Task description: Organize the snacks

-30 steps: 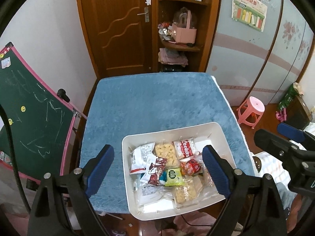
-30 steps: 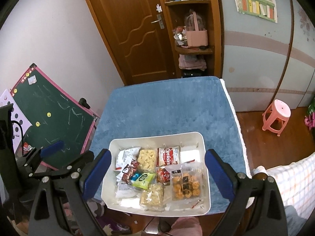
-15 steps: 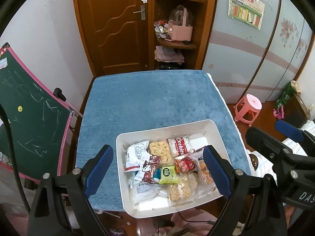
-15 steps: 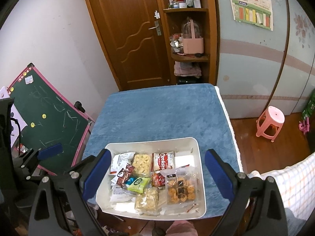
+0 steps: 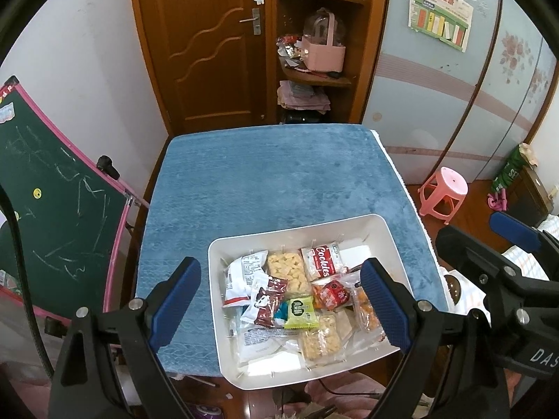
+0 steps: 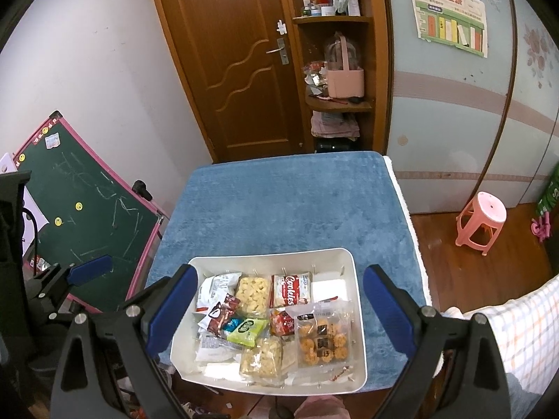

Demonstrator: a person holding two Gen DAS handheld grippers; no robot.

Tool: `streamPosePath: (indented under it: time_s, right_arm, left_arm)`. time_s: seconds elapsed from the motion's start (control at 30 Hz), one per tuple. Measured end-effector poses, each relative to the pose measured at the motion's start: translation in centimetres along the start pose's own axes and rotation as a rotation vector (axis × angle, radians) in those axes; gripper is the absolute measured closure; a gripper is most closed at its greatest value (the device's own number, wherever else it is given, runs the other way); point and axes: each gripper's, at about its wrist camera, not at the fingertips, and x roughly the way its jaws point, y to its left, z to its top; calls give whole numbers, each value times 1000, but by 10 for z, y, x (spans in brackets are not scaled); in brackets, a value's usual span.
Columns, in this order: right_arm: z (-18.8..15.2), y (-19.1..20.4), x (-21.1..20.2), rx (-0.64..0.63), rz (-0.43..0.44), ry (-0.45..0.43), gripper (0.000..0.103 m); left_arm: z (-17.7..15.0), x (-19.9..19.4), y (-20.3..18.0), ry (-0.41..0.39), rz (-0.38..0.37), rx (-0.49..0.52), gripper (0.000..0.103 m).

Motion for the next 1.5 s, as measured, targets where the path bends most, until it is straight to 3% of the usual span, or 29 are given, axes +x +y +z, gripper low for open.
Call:
streamPosePath:
  time_s: [1.5]
  right_arm:
    - [-4,-9,12,25,-20,35,6]
  left_arm:
    - [5,8,15,14,23,-44,11]
